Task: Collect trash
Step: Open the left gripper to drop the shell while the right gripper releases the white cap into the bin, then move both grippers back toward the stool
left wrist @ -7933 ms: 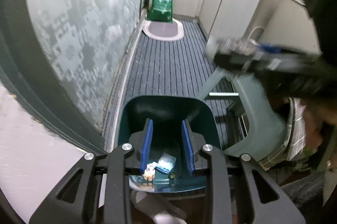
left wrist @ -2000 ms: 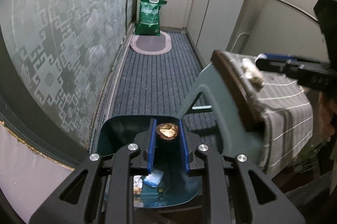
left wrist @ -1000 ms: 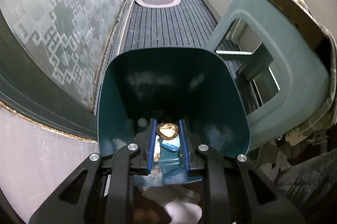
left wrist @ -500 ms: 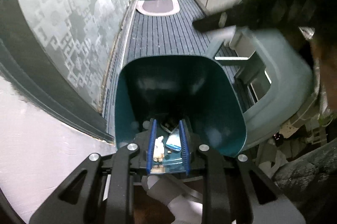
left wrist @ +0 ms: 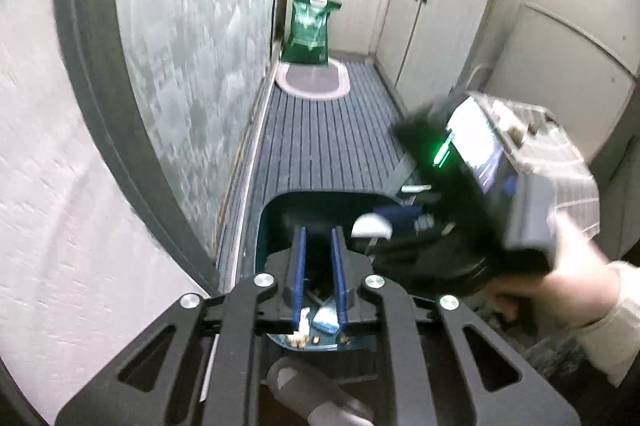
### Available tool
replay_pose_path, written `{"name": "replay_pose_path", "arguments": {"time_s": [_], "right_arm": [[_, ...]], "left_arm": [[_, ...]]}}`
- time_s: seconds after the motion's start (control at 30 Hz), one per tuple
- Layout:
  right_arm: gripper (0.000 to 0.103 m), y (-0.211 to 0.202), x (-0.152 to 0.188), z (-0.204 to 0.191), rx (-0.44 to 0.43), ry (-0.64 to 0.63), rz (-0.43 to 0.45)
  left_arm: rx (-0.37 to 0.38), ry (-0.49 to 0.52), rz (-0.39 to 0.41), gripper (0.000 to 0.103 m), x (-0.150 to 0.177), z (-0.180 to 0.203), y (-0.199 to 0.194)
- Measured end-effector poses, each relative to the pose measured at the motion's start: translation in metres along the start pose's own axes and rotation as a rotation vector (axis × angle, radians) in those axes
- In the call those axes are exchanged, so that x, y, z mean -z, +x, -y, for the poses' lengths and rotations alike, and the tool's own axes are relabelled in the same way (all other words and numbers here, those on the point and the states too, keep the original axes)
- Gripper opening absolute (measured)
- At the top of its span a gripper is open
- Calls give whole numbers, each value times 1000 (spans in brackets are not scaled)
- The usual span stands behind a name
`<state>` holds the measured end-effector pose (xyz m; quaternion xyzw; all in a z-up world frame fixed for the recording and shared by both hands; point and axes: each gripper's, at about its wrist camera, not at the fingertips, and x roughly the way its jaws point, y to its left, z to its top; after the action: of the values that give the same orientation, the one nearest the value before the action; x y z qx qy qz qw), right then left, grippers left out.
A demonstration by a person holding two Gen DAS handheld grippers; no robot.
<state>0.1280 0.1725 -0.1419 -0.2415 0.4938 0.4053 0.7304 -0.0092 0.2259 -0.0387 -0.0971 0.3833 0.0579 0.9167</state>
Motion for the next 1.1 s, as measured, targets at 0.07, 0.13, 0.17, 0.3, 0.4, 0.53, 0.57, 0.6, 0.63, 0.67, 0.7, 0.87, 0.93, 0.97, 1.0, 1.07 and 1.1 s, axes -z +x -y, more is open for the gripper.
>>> {"name": "replay_pose_path", "arguments": {"time_s": [0.07,0.13,0.17,0.3,0.4,0.53,0.57,0.6,0.63,0.67,0.7,0.87,0.93,0.97,1.0,1.07,1.1], "right_arm": [[39,4,3,1,2,-4,-11],[39,9,8,-1,5,-11,-27],[39,13,10,-2,8,-13,-37],[39,27,20,-2,15,-17,-77],[39,35,25,-2,28,-23,-96],[43,37,31,2,53,-27,-105],[49,37,32,4,52,-20,-106],[51,36,33,5,50,-16,-104],[51,35,34,6,49,-15,-104],[51,33,35,7,48,-15,-102],[51,32,36,7,44,-15,-100],[51,20,36,4,22,-26,-73],[51,9,35,4,6,-27,-47],[51,5,34,4,-1,-26,-37],[51,-2,33,5,-10,-26,-20],[51,-16,30,4,-29,-30,15],[50,-22,28,3,-34,-33,29]], "left_arm": [[6,-5,26,14,-5,3,-10],[12,-1,50,14,-9,8,-19],[13,3,61,14,-11,10,-23],[24,6,94,14,-16,17,-37],[25,3,111,14,-19,16,-41],[27,-7,131,14,-25,19,-47],[28,-7,137,14,-27,20,-49],[28,-6,147,14,-29,22,-51],[31,-6,151,14,-30,24,-52],[36,-5,156,14,-32,25,-54],[38,-3,162,14,-33,27,-56],[43,-2,189,14,-39,35,-64],[44,-5,204,15,-42,38,-68],[45,-6,210,16,-43,39,-70],[46,-7,219,16,-45,42,-72],[47,-6,231,18,-48,45,-74],[47,-5,235,18,-49,47,-75]]}}
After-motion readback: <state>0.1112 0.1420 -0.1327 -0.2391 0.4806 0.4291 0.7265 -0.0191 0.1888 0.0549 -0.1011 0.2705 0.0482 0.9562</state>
